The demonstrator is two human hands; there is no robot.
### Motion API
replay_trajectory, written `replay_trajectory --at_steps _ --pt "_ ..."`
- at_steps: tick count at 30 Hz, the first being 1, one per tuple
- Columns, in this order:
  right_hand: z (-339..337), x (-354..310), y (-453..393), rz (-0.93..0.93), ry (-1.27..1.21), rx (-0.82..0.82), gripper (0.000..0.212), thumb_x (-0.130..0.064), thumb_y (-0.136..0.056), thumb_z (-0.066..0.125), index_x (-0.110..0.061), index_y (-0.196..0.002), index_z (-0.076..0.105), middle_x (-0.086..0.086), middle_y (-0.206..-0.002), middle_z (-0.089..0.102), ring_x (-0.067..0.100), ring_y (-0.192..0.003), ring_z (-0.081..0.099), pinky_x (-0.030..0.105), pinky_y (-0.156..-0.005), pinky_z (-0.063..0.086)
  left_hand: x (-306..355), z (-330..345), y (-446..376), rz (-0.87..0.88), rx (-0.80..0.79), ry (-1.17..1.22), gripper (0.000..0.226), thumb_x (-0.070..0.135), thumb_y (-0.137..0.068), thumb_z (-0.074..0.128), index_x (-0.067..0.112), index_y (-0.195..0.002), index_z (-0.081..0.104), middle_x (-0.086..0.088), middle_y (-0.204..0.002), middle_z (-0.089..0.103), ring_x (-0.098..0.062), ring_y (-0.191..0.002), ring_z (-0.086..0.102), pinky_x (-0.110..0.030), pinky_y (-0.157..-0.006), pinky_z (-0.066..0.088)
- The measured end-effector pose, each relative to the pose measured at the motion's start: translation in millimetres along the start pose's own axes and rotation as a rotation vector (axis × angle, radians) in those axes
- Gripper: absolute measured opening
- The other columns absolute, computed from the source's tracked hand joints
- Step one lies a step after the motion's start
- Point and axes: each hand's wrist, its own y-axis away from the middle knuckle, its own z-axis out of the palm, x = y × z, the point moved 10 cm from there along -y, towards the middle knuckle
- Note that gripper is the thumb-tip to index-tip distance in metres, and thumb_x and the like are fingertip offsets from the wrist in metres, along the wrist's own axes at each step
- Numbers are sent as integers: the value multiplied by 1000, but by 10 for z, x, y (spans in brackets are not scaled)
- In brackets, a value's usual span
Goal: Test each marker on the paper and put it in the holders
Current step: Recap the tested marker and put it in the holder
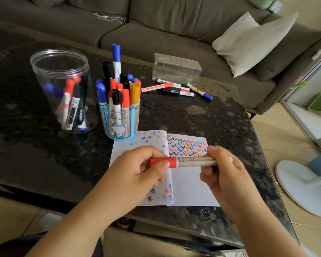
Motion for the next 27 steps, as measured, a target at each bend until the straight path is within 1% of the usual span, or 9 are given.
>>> replay_trajectory --at_steps 2,4,7,9,14,17,19,24,27 --pt "-48 -23 -26 -104 382 -6 25 -22 -89 60 -9 -68 56 -3 -67 55 12 -60 46 21 -60 37 -35 -133 -19 3 76 -35 5 29 -83 64 30 -83 69 11 -73 67 -4 -70 63 -23 -70 52" --pt "83 -223 17 -314 733 -13 9 -26 -84 66 -33 -79 64 -18 -87 60 1 -78 55 8 -67 40 -41 -238 -24 -2 141 -98 4 32 -78 67 29 -79 68 13 -76 67 -3 -73 64 -29 -73 54" --pt "592 -326 116 -465 890 -257 24 -26 -84 67 -48 -89 57 -27 -92 58 -1 -86 53 5 -71 38 52 -338 -19 13 202 -212 6 31 -77 69 28 -74 65 15 -75 64 -1 -75 61 -24 -72 52" --pt "928 -313 175 -502 922 -417 20 -31 -85 66 -49 -91 59 -31 -85 59 -1 -82 54 7 -70 38 178 -399 -5 62 230 -287 8 29 -78 69 29 -72 63 15 -77 62 -1 -79 60 -17 -71 48" --pt "1465 -434 166 -624 867 -497 11 -30 -86 65 -36 -96 64 -24 -71 57 -1 -78 54 11 -67 41 336 -805 102 117 317 -358 8 26 -79 69 29 -84 63 15 -79 64 1 -81 59 -9 -70 44" --pt "1678 -614 82 -646 775 -447 31 -28 -86 66 -47 -93 43 -20 -77 62 1 -79 59 15 -69 47 352 -1202 198 133 432 -443 10 30 -80 64 31 -90 60 16 -81 62 1 -86 58 -9 -73 44" --pt "1782 -849 -5 -684 670 -374 37 -23 -86 67 -47 -93 40 -19 -79 64 0 -80 62 15 -71 50 338 -1463 236 128 508 -521 10 30 -81 62 30 -90 59 17 -83 62 0 -86 57 -10 -71 44" --pt "2160 -1475 -180 -794 407 -292 27 -18 -91 61 -34 -93 39 -11 -90 69 1 -83 66 17 -72 52 266 -1946 217 62 615 -636 13 22 -85 62 29 -93 56 17 -89 57 3 -81 55 -3 -67 38" --pt "2521 -1553 -340 -764 383 -340 23 -17 -94 55 -32 -97 37 -7 -94 68 6 -85 66 22 -75 53 220 -2097 182 27 636 -626 12 22 -87 60 28 -95 55 15 -90 57 0 -79 56 -7 -65 41"
